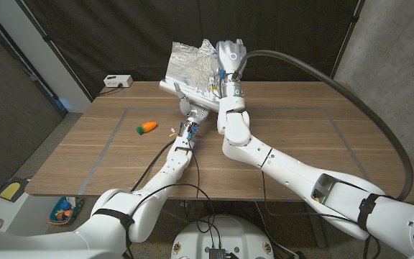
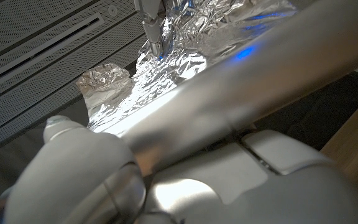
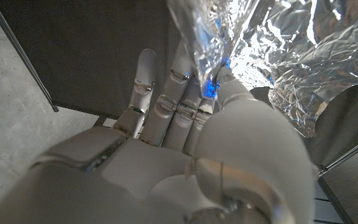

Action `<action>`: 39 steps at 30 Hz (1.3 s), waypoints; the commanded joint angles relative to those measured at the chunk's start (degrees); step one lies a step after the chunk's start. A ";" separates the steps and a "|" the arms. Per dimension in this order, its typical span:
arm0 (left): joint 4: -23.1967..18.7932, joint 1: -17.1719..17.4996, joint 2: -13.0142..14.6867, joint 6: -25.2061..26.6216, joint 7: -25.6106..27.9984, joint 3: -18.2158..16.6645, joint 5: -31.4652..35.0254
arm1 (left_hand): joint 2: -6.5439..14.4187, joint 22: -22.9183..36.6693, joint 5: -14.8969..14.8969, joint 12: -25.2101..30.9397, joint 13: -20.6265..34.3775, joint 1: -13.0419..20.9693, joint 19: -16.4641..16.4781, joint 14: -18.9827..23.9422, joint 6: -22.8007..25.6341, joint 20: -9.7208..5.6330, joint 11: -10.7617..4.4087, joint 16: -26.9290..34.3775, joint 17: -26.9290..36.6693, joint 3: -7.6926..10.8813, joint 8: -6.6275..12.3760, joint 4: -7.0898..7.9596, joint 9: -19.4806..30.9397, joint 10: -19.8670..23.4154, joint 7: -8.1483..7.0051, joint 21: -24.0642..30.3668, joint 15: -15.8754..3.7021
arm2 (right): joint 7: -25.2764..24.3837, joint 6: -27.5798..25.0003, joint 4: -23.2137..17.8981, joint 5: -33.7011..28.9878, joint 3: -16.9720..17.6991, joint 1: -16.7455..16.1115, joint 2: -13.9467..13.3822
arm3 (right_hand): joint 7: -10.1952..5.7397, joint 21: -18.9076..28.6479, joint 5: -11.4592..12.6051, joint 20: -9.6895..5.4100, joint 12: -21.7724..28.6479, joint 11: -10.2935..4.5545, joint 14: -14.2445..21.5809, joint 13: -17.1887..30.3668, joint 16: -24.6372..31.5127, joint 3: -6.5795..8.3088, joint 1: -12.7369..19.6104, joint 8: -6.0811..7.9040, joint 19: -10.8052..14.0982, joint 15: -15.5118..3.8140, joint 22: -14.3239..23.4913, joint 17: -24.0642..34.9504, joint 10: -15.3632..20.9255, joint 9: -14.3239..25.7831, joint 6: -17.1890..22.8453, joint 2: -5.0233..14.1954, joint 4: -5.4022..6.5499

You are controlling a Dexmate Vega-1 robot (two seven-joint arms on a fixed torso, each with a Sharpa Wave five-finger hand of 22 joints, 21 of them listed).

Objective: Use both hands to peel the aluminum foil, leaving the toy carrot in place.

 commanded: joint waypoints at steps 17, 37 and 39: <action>-1.41 0.63 1.28 0.95 0.37 0.40 -0.64 | 0.60 0.36 0.36 0.51 -0.07 0.42 0.42 0.01 -0.22 -0.32 -0.27 0.48 0.14 -0.88 0.34 0.08 -0.13 -0.10 -0.29 -0.32 -4.45 | 15.07 7.65 -7.90 8.35 1.04 0.66 -6.48 | 4.76 -14.33 1.60 9.54 -17.10 9.20 -40.34 -11.85 -35.90 -17.93 -40.59 -2.68 -22.65 13.54 -13.14 -23.40 -50.95 -2.56 -47.57 -13.45 14.68; -0.49 0.39 3.31 4.21 -0.34 -1.22 -2.28 | 0.96 0.38 0.61 0.97 -0.21 0.65 0.84 0.53 0.41 -0.68 -0.58 0.70 0.15 -1.30 0.70 0.08 -0.32 0.49 -0.87 -0.44 -4.80 | 0.71 16.36 -0.53 9.56 2.33 1.52 -3.18 | 1.12 -22.32 2.45 12.28 -16.31 9.49 -45.03 -15.57 -38.86 -20.02 -46.09 -2.20 -26.85 13.46 -13.28 -26.34 -52.97 -2.69 -47.26 -11.95 16.53; -0.81 0.61 3.65 4.65 -0.38 -1.44 -2.49 | 0.99 0.38 0.63 1.00 -0.23 0.65 0.85 0.56 0.41 -0.75 -0.46 0.71 0.15 -1.35 0.71 0.09 -0.34 0.50 -0.90 -0.47 -4.80 | 1.32 19.56 -2.00 11.00 3.38 1.87 -5.14 | -0.19 -23.48 2.58 13.30 -15.62 8.63 -44.17 -16.32 -38.71 -20.28 -46.55 -1.43 -25.56 11.68 -13.28 -27.22 -51.54 -2.67 -45.05 -11.69 16.45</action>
